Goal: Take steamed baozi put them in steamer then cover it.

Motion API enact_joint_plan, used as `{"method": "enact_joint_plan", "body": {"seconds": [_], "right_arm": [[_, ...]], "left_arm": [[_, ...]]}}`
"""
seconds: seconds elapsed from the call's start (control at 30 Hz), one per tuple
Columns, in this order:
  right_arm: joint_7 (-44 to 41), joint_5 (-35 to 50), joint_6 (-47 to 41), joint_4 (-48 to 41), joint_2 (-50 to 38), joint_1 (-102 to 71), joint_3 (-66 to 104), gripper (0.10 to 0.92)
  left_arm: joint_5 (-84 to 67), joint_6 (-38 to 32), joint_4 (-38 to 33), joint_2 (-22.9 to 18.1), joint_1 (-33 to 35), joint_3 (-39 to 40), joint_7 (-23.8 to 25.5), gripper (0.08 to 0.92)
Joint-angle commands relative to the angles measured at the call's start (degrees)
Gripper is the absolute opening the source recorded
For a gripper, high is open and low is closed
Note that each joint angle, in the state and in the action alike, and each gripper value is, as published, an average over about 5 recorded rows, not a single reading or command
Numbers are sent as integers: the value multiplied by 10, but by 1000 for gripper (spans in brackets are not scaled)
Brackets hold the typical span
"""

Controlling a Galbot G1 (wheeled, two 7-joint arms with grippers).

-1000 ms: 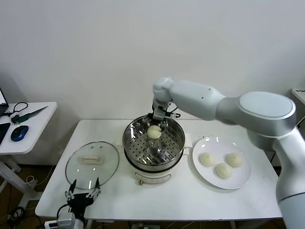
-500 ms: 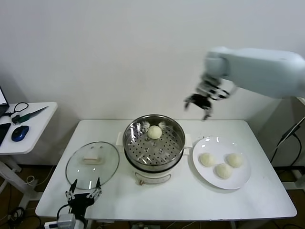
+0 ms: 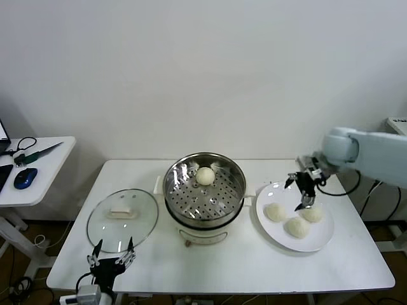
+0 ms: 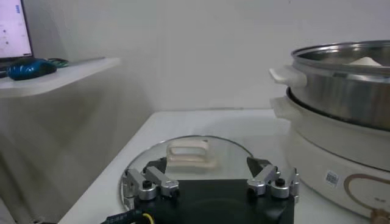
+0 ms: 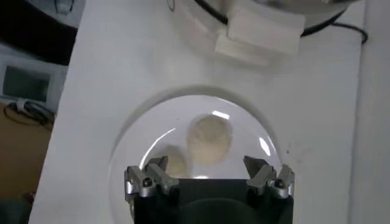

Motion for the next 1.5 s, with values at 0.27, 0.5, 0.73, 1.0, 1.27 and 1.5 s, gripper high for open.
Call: {"method": "enact_joint_plan", "body": {"seconds": [0.27,0.5,0.73,1.0,1.27,1.5], "right_arm": [[40,-46,-67,-124,60,-202,157,823],[36,-47,-68,-145,84,-209,156,823],[33,-38,-64,-151,93,-199,158,767],[-6,-1,-51,-111,73,-118,117,615],[-69,106,-23,-47,87,184,-83,611],[-46,275,-72,56,174,361,-95,611]], "left_arm": [[1,-9,6,0,9,-2,-4,823],[1,-7,4,0,12,-3,-5,823],[0,-5,3,0,10,-4,-6,823],[0,-1,-4,0,11,-4,-5,823],[1,2,-12,2,13,-1,-5,823],[-1,5,-17,7,9,4,-3,823]]}}
